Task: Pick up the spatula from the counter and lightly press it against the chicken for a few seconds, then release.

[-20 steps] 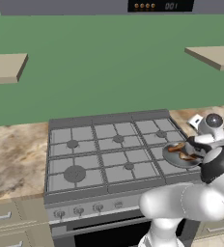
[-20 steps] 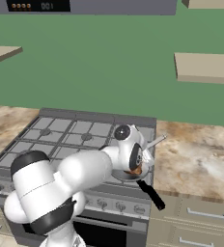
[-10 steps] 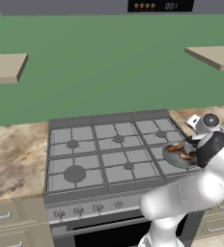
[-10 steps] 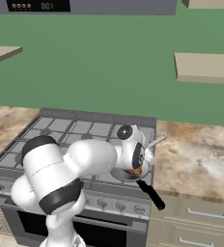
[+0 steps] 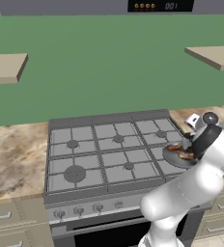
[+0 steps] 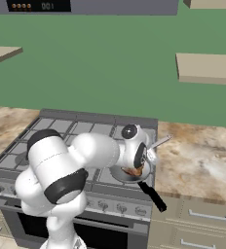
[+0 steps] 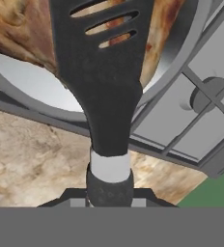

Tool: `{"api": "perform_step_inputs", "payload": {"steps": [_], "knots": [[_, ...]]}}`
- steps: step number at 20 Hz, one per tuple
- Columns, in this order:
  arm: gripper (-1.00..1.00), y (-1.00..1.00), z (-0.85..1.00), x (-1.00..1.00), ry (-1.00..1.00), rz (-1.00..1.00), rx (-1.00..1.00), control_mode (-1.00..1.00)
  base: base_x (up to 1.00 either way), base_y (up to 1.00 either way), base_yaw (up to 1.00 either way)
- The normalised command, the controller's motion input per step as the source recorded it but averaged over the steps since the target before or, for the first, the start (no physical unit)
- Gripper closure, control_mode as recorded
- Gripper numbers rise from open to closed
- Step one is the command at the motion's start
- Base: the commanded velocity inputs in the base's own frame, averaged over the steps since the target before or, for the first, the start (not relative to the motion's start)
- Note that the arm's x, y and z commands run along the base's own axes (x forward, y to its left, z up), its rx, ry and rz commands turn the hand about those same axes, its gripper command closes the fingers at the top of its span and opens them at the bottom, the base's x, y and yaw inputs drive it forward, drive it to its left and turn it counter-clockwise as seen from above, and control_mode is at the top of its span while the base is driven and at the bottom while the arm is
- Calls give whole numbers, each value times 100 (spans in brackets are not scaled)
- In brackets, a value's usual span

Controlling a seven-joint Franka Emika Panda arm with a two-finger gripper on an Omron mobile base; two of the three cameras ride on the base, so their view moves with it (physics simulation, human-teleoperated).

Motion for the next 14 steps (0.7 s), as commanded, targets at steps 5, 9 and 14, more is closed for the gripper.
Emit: {"api": "perform_step_inputs", "payload": {"steps": [5, 9, 14], "knots": [[100, -4, -12, -3, 0, 0, 0, -100, 0, 0, 0], [100, 0, -14, -1, 0, 0, 0, -100, 0, 0, 0], [100, 0, -15, -2, 0, 0, 0, -100, 0, 0, 0]]}}
